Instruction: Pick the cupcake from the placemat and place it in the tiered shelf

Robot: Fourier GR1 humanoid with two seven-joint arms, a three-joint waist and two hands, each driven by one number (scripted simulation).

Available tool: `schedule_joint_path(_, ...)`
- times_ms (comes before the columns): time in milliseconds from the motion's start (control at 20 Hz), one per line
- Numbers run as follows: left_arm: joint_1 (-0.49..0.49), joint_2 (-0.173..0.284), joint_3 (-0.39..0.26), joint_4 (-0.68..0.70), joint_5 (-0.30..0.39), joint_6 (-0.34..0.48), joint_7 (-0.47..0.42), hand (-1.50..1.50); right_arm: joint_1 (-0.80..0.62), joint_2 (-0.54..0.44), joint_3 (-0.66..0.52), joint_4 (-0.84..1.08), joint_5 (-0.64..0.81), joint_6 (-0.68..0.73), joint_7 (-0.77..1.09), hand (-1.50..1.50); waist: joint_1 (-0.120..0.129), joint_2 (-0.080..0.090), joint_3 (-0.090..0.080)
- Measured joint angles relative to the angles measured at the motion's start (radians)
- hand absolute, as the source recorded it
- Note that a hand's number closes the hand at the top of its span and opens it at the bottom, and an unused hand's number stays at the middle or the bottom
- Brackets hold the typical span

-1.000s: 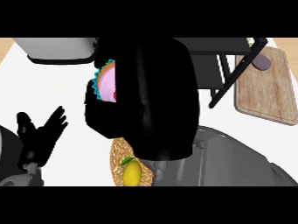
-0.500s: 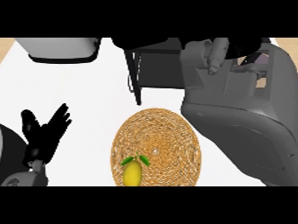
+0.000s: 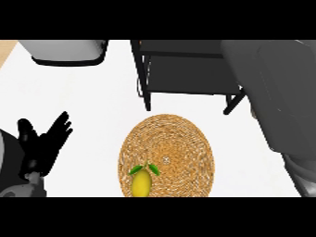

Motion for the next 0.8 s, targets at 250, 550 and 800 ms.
schedule_joint_path(250,-0.016,-0.02,-0.011,0.011,-0.016,0.016,0.001,0.0,-0.011,-0.033,-0.026,0.145,0.011,-0.013,-0.123,1.5,0.002,0.002,0.0)
schedule_joint_path(550,-0.007,-0.021,-0.005,-0.002,-0.017,0.014,0.001,0.0,-0.037,-0.021,-0.04,0.291,0.052,-0.082,-0.207,1.5,0.005,0.002,0.0)
schedule_joint_path(800,-0.007,-0.023,-0.005,-0.004,-0.021,0.009,0.0,0.0,-0.033,-0.007,-0.044,0.386,0.092,-0.16,-0.279,1.5,0.006,0.003,0.0)
